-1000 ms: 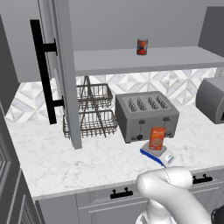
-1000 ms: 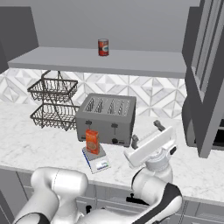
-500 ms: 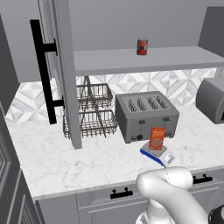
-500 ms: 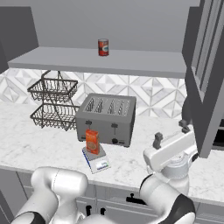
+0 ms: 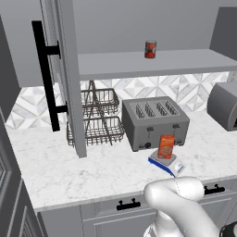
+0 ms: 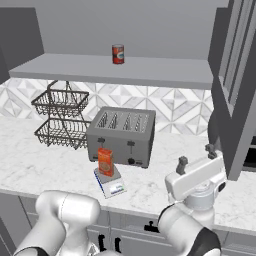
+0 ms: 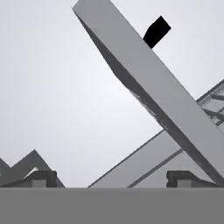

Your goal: Pick the boxed food and place it on the digital scale for weighing, and close the cabinet.

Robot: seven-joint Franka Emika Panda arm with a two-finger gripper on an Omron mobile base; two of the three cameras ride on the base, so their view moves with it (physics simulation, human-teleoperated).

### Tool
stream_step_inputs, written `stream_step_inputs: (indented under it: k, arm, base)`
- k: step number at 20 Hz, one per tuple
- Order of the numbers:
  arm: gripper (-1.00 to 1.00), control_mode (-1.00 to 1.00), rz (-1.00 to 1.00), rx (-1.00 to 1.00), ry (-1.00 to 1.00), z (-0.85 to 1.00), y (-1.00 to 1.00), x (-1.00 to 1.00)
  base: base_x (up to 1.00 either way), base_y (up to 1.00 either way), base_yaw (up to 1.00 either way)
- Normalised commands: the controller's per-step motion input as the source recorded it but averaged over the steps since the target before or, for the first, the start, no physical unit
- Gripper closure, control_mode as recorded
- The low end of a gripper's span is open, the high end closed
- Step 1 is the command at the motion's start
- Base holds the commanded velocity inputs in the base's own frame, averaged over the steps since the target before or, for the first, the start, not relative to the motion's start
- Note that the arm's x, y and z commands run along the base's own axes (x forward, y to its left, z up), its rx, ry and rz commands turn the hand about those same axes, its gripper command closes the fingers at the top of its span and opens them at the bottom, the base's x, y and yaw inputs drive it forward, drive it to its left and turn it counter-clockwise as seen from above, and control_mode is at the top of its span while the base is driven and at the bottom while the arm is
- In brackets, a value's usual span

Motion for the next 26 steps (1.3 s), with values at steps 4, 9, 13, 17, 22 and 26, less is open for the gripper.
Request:
stream_step_inputs:
  k: [4, 9, 13, 17, 22, 26]
  arm:
    - [-1.00, -1.00, 0.00, 0.16, 0.01, 0.00, -0.74, 0.14]
    - [-1.00, -1.00, 0.01, 0.13, 0.01, 0.00, -0.67, 0.29]
    - [-1.00, -1.00, 0.05, 0.03, 0.03, -0.16, -0.49, 0.31]
    - [-1.00, -1.00, 0.06, 0.01, 0.00, -0.23, -0.48, 0.33]
    - [-1.00, -1.00, 0.09, 0.01, 0.00, -0.48, -0.49, 0.09]
    - [-1.00, -1.00, 0.12, 0.02, 0.04, -0.36, -0.46, 0.11]
  base:
    - [0.00, 0.00, 0.00]
    - [0.00, 0.00, 0.00]
    - [0.00, 0.00, 0.00]
    - [0.00, 0.00, 0.00]
    - [0.00, 0.00, 0.00]
    - [0.00, 0.00, 0.00]
